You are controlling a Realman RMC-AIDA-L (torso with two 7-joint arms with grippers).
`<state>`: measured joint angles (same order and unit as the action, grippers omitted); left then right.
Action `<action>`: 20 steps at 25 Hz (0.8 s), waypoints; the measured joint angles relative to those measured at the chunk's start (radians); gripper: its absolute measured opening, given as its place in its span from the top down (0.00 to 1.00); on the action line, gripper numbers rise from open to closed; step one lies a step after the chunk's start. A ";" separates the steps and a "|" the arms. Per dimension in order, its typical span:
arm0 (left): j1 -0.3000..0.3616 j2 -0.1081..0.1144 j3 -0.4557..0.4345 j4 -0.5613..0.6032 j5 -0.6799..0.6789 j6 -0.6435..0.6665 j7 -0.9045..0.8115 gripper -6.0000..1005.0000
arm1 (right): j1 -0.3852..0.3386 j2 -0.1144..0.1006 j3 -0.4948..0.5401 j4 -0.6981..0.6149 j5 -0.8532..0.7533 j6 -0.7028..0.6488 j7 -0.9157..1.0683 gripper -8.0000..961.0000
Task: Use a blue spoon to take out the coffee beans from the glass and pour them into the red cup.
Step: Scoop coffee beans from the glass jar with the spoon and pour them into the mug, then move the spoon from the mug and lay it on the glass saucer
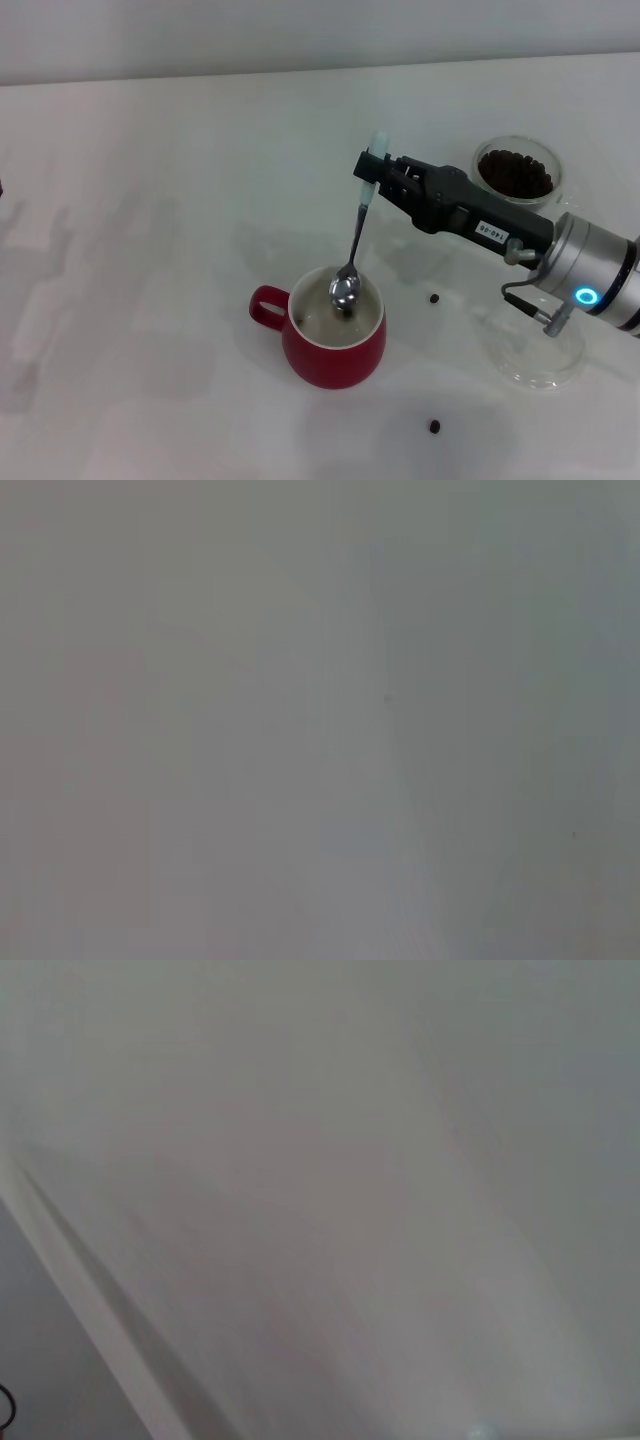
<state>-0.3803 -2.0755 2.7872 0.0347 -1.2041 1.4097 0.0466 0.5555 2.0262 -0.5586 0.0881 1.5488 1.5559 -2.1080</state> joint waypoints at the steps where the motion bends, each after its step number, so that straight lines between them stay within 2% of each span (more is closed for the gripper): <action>1: 0.000 0.000 0.000 0.000 0.000 0.000 0.000 0.44 | -0.002 0.000 0.000 -0.001 0.000 0.003 -0.004 0.84; 9: -0.005 -0.002 -0.005 0.001 0.000 0.000 0.001 0.44 | -0.025 -0.007 0.020 -0.015 0.009 0.051 0.043 0.84; 13: -0.008 -0.004 -0.006 0.001 -0.004 0.000 0.001 0.44 | -0.087 -0.010 0.054 -0.083 0.013 0.143 0.117 0.84; 20: -0.006 -0.003 -0.007 0.001 -0.006 0.000 0.001 0.44 | -0.177 -0.019 0.093 -0.176 0.017 0.183 0.193 0.84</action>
<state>-0.3862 -2.0788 2.7797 0.0353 -1.2104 1.4097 0.0475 0.3789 2.0074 -0.4659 -0.0883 1.5659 1.7390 -1.9147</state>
